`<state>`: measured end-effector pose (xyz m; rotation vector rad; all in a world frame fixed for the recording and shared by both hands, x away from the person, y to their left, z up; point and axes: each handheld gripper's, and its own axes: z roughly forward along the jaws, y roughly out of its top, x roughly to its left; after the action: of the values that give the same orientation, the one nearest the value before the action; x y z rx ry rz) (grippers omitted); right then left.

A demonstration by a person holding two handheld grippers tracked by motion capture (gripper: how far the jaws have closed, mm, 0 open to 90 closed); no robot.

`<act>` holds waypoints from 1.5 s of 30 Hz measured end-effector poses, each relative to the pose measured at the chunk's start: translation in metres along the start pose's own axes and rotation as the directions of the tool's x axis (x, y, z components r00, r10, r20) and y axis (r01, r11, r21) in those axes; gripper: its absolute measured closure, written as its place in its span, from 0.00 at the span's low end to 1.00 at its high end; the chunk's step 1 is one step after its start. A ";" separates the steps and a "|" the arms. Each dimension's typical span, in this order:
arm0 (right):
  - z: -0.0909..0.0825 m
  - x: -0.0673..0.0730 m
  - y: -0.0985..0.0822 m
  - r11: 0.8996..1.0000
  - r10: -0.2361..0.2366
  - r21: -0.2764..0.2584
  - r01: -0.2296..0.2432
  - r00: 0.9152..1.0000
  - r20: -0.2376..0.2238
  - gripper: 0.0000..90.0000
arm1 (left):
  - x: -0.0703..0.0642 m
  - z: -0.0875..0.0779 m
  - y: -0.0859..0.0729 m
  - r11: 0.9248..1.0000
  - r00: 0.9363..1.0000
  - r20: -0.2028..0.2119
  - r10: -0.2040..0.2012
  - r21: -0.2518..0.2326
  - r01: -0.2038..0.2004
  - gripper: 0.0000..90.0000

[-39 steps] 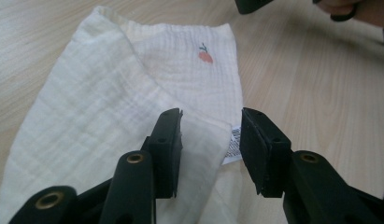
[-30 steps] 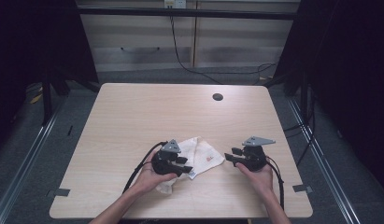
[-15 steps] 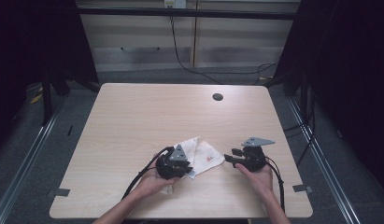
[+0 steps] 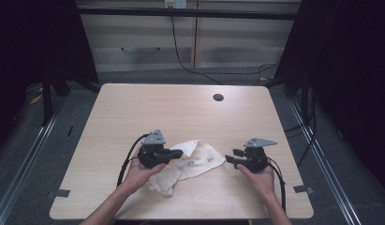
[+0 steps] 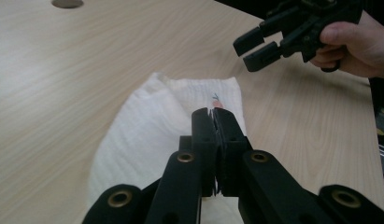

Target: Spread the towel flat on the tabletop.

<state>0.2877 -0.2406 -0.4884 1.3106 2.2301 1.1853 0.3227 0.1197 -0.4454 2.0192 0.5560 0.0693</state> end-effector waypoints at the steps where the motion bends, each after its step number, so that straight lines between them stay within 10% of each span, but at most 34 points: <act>1: 0.000 0.000 0.000 1.000 0.001 0.002 -0.001 1.000 0.000 0.59 | 0.002 -0.003 0.000 1.000 1.000 -0.004 -0.011 -0.010 0.011 0.98; 20: 0.007 0.006 0.011 1.000 -0.023 -0.003 0.023 1.000 -0.004 0.59 | 0.028 -0.048 0.003 0.988 0.993 -0.086 -0.085 -0.135 0.073 0.98; 33: 0.067 0.006 0.045 0.996 -0.063 0.057 0.066 0.997 -0.054 0.65 | 0.062 -0.062 -0.017 0.978 0.968 -0.179 -0.177 -0.143 0.152 0.98; 45: 0.091 0.012 0.046 0.994 -0.071 0.082 0.077 0.994 -0.081 0.73 | 0.069 -0.061 -0.023 0.977 0.963 -0.190 -0.190 -0.129 0.168 0.98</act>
<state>0.3634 -0.1735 -0.5076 1.2203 2.3866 1.1452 0.3591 0.2075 -0.4466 1.8556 0.8437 0.1929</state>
